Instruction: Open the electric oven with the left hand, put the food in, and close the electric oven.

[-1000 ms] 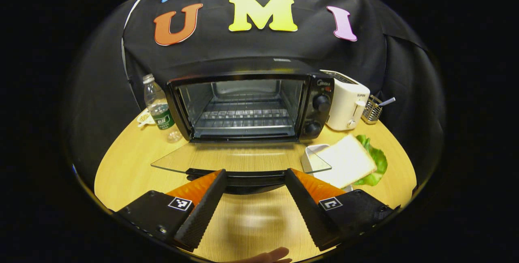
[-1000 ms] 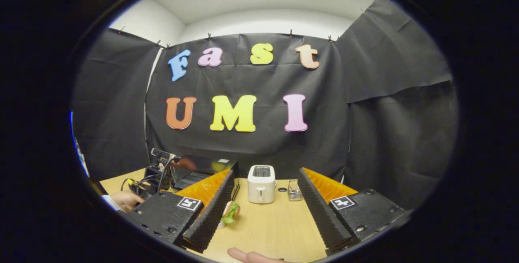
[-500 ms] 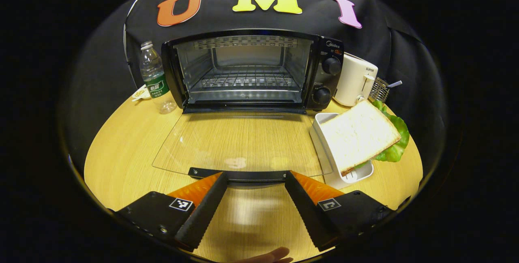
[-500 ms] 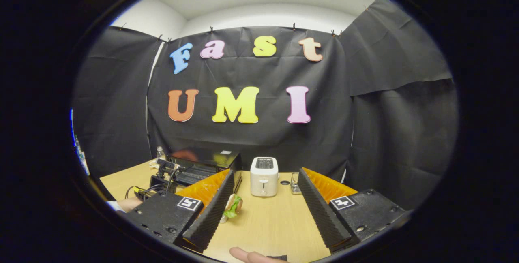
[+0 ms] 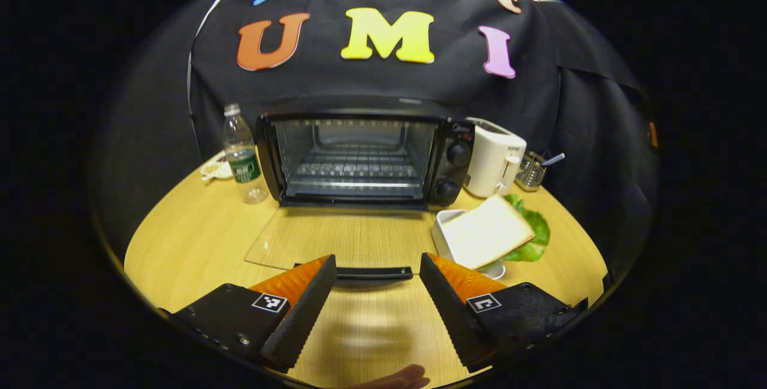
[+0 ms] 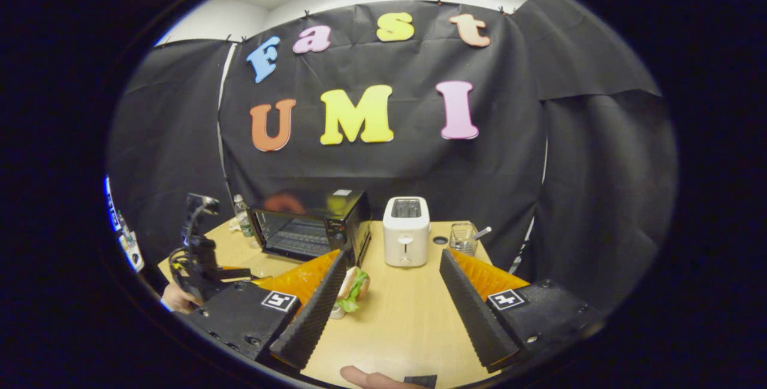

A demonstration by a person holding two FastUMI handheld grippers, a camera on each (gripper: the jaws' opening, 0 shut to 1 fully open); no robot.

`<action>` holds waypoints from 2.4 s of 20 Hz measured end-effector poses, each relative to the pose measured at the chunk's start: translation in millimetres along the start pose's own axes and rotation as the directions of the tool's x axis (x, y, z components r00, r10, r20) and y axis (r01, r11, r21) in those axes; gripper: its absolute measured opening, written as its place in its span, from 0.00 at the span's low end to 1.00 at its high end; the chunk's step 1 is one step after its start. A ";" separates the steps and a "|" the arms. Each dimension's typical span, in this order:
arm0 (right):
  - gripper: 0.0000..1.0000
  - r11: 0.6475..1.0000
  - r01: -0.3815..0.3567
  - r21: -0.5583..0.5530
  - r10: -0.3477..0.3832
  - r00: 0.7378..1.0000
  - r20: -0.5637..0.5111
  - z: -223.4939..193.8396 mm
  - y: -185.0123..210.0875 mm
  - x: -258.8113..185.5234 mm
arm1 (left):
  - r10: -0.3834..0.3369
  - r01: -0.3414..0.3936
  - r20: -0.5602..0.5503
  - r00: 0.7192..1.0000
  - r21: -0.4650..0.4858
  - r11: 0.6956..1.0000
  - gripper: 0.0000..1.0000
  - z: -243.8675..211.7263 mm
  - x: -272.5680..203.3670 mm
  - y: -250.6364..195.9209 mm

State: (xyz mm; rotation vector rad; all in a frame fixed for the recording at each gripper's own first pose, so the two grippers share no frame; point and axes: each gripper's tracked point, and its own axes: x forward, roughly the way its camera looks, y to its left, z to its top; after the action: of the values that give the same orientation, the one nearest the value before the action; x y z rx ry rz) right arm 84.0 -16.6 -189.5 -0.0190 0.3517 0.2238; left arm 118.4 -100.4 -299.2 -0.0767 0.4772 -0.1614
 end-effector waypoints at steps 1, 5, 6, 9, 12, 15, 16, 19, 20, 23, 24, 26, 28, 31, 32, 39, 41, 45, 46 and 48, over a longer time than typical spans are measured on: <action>1.00 1.000 -0.019 0.011 0.020 0.999 -0.037 -4.3 0.5 14.6 | 0.003 -0.004 0.044 0.999 0.012 1.000 0.93 13.0 -11.3 0.1; 1.00 0.990 -0.130 0.056 0.139 0.967 -0.214 -32.8 7.7 74.3 | 0.005 -0.011 0.198 0.980 0.029 1.000 0.94 63.9 -55.7 -3.5; 1.00 0.984 -0.164 0.077 0.178 0.948 -0.264 -44.0 11.1 87.4 | 0.015 -0.024 0.243 0.970 0.032 0.999 0.94 75.0 -66.2 -0.4; 0.99 0.935 -0.287 0.207 0.350 0.838 -0.420 -85.4 36.4 127.0 | 0.050 -0.066 0.371 0.927 0.030 0.997 0.93 107.0 -100.3 3.3; 0.99 0.846 -0.385 0.369 0.531 0.676 -0.511 -122.9 58.6 142.9 | 0.083 -0.093 0.440 0.894 0.000 0.996 0.94 120.7 -125.6 10.9; 0.82 0.783 -0.403 0.475 0.619 0.581 -0.528 -139.9 73.3 164.6 | 0.122 -0.133 0.484 0.867 -0.010 0.991 0.94 129.4 -139.2 19.9; 0.93 0.764 -0.403 0.503 0.642 0.551 -0.533 -144.8 77.1 167.4 | 0.128 -0.141 0.484 0.866 -0.009 0.990 0.93 128.5 -142.2 21.0; 0.85 0.735 -0.334 0.590 0.670 0.488 -0.559 -162.2 86.4 177.3 | 0.126 -0.141 0.479 0.869 -0.003 0.990 0.93 125.0 -145.5 21.1; 0.81 0.723 -0.306 0.619 0.681 0.462 -0.568 -166.3 87.9 176.2 | 0.132 -0.152 0.471 0.872 0.003 0.988 0.93 123.1 -144.4 24.7; 0.48 0.683 -0.303 0.665 0.717 0.456 -0.528 -162.0 90.5 177.2 | 0.145 -0.164 0.442 0.885 0.006 0.986 0.84 113.8 -138.7 27.1; 0.43 0.681 -0.324 0.657 0.720 0.461 -0.519 -165.7 92.0 176.6 | 0.141 -0.158 0.434 0.890 0.003 0.987 0.84 111.8 -137.9 26.7; 0.39 0.685 -0.325 0.652 0.713 0.482 -0.509 -165.5 92.5 173.8 | 0.128 -0.141 0.432 0.893 -0.002 0.990 0.94 112.3 -137.7 24.7; 0.39 0.693 -0.326 0.643 0.703 0.503 -0.503 -163.2 91.8 168.1 | 0.127 -0.140 0.437 0.890 -0.004 0.990 0.94 114.0 -140.5 27.1; 0.39 0.680 -0.340 0.649 0.709 0.530 -0.466 -145.1 89.7 147.8 | 0.118 -0.129 0.445 0.888 -0.005 0.992 0.94 115.4 -144.2 28.7; 0.39 0.673 -0.344 0.654 0.713 0.536 -0.452 -139.1 91.4 141.8 | 0.116 -0.125 0.443 0.889 -0.008 0.992 0.84 114.2 -144.5 30.0; 0.38 0.601 -0.398 0.693 0.758 0.558 -0.337 -132.5 159.2 128.3 | 0.151 -0.151 0.447 0.882 -0.036 0.988 0.94 108.9 -152.6 64.0; 0.38 0.569 -0.408 0.714 0.772 0.564 -0.293 -125.3 190.8 131.0 | 0.172 -0.166 0.424 0.889 -0.052 0.985 0.93 102.5 -150.8 75.2; 0.38 0.535 -0.368 0.760 0.704 0.692 -0.160 -112.1 235.7 172.3 | 0.146 -0.123 0.420 0.896 -0.081 0.989 0.94 99.2 -154.9 82.4; 0.39 0.527 -0.361 0.769 0.674 0.730 -0.119 -107.3 246.3 186.0 | 0.148 -0.123 0.426 0.892 -0.086 0.989 0.94 98.2 -155.4 87.4; 0.38 0.488 -0.344 0.802 0.593 0.805 -0.015 -95.8 262.7 215.4 | 0.149 -0.124 0.426 0.892 -0.086 0.989 0.93 93.6 -155.1 92.6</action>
State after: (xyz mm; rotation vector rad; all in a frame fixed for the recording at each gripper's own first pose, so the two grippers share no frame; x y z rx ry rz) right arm 190.5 280.2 -348.2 0.9484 0.7380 0.6240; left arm 38.5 20.8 -156.7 -0.1308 0.0408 0.0106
